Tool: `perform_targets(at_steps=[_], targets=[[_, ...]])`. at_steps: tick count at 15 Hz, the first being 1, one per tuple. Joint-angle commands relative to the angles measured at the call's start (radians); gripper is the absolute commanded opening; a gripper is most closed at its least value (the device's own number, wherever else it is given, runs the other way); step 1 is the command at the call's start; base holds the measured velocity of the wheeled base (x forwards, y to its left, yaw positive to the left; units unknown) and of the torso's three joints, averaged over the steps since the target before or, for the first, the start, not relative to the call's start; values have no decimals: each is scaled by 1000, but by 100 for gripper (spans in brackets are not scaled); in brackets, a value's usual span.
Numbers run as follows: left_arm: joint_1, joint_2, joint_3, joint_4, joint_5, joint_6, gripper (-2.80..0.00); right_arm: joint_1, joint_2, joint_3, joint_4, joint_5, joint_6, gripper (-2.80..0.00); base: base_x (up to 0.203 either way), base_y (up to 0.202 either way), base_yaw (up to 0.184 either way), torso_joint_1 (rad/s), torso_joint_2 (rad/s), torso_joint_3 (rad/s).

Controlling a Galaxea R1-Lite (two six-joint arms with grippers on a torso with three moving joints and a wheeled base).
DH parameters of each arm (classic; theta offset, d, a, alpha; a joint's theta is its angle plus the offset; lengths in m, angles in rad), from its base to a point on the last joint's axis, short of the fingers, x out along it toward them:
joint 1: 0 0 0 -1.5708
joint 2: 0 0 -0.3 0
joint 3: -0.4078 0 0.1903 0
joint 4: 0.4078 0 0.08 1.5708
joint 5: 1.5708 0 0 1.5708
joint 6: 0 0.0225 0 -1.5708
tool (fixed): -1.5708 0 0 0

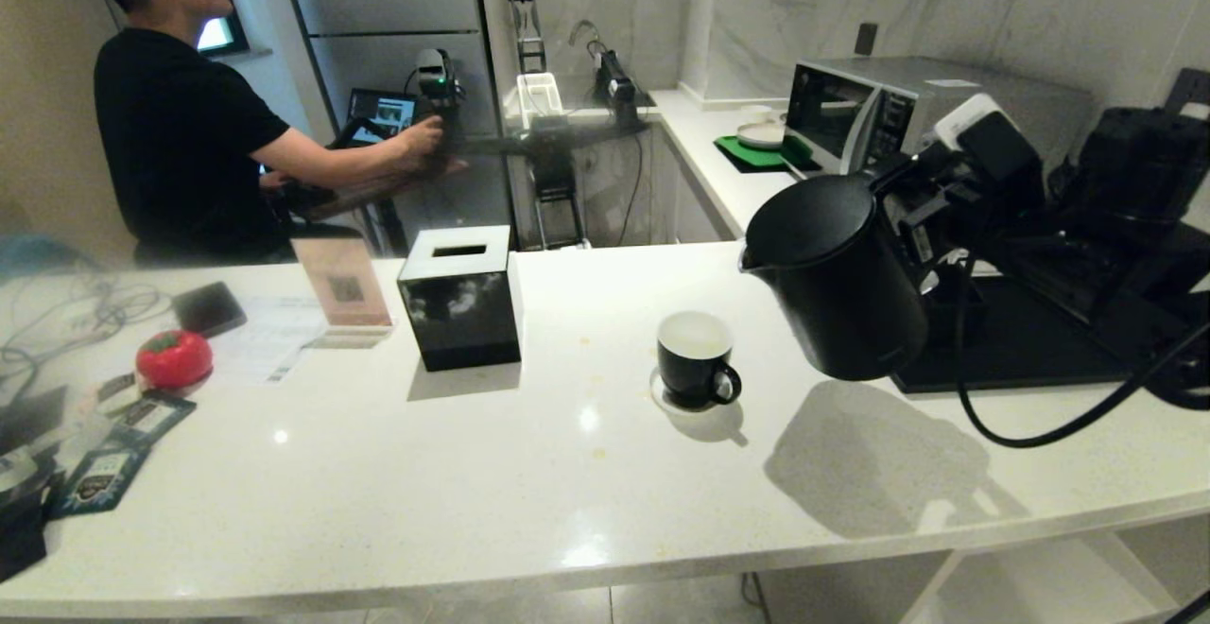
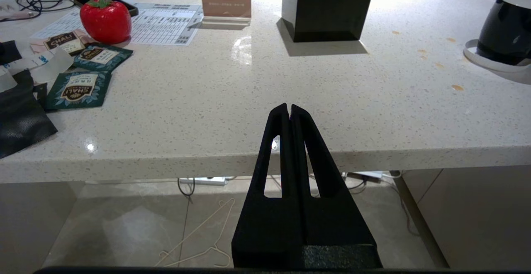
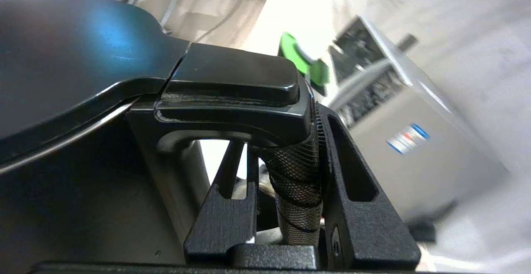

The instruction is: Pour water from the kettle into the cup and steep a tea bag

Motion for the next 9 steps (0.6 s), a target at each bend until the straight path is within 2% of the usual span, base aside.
perform_targets(at_steps=[1, 9], targets=[[1, 1, 0, 0, 0, -1, -280, -37, -26, 7, -2, 0, 21, -280, 0, 0, 0, 0, 0, 0], [1, 1, 0, 0, 0, -1, -280, -234, -64, 31, -13, 0, 173, -280, 0, 0, 0, 0, 0, 0]])
